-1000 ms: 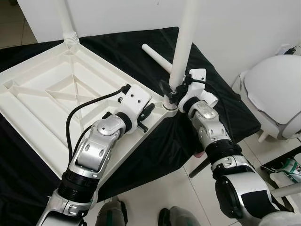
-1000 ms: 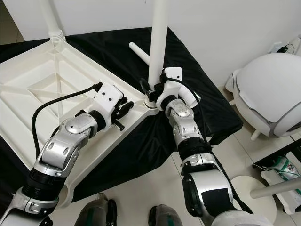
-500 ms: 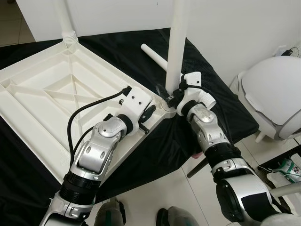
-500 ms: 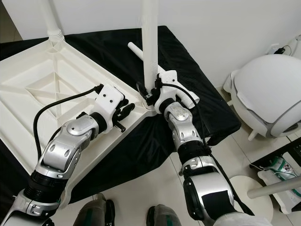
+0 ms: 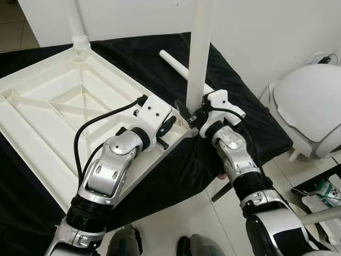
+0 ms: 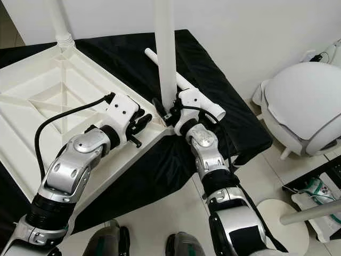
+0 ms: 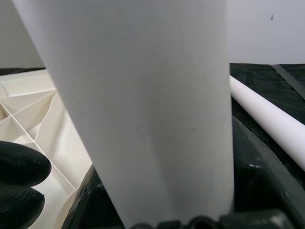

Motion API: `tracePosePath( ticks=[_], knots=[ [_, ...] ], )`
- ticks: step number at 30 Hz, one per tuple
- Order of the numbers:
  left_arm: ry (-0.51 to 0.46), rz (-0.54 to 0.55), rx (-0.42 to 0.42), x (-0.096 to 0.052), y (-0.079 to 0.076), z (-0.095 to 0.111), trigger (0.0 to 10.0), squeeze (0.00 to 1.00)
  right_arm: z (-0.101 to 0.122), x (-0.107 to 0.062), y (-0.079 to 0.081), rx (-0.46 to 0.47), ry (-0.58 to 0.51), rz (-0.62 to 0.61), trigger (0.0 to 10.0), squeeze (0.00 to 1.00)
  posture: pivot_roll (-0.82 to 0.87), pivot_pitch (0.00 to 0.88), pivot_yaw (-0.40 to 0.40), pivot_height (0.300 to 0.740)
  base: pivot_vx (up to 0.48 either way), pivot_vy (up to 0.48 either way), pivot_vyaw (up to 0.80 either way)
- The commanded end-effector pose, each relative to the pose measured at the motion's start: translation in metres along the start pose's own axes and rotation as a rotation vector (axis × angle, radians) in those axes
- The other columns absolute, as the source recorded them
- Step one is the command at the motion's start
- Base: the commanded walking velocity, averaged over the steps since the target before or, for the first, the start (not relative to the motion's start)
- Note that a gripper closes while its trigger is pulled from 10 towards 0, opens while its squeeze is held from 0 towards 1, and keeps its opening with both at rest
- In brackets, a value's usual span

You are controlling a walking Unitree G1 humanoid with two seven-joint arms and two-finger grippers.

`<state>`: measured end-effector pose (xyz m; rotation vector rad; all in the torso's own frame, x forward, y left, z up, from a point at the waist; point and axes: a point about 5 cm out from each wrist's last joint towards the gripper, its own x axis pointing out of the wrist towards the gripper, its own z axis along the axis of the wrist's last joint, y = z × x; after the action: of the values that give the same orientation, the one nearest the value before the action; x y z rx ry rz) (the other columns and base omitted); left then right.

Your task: Building children table

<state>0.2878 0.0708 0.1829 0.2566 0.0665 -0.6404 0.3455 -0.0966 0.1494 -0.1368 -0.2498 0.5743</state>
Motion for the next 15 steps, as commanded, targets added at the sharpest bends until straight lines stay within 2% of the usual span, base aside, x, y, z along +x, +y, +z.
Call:
tracePosePath(
  ticks=[1, 4, 9, 15],
  knots=[
    [0.006, 0.052, 0.007, -0.002, 0.003, 0.001, 10.0, 0.0, -0.02, -0.01, 0.001, 0.06, 0.079, -0.019, 10.0, 0.0, 0.0, 0.05, -0.038, 0.74, 0.0, 0.0, 0.0],
    [0.006, 0.053, 0.01, -0.002, 0.003, 0.001, 10.0, 0.0, -0.025, -0.013, -0.002, 0.123, 0.099, -0.045, 10.0, 0.0, 0.0, 0.049, -0.036, 0.74, 0.0, 0.0, 0.0],
    [0.004, 0.054, 0.013, -0.002, 0.003, 0.002, 10.0, 0.0, -0.029, -0.013, -0.007, 0.168, 0.116, -0.082, 10.0, 0.0, 0.0, 0.049, -0.037, 0.74, 0.0, 0.0, 0.0],
    [0.001, 0.054, 0.015, -0.002, 0.003, 0.003, 10.0, 0.0, -0.032, -0.012, -0.006, 0.169, 0.15, -0.081, 10.0, 0.0, 0.0, 0.051, -0.037, 0.74, 0.0, 0.0, 0.0]
  ],
)
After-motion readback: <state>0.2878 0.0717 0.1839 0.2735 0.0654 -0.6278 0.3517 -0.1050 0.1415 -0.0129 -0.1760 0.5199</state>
